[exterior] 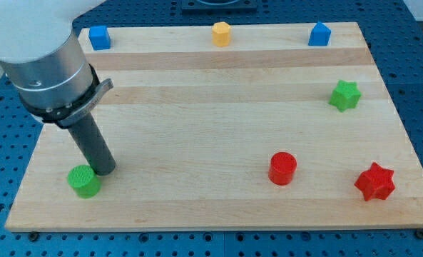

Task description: Place the arm above the red circle

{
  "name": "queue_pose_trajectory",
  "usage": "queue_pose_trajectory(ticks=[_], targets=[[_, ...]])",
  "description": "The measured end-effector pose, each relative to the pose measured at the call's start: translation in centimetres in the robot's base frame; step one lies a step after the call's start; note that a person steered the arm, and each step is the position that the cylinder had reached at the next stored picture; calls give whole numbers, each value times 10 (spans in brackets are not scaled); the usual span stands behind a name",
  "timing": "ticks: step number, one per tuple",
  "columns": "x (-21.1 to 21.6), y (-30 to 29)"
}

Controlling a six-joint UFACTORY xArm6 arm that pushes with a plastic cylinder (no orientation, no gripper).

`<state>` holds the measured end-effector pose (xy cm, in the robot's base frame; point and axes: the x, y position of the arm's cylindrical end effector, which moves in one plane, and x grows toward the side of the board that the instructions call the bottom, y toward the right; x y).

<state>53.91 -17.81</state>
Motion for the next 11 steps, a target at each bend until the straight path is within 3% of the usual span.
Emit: queue_pose_trajectory(ticks=[4, 6, 8, 9, 10, 11], targets=[[19, -42], [19, 65], [-37, 136], [-48, 224], [-51, 301], [-34, 340]])
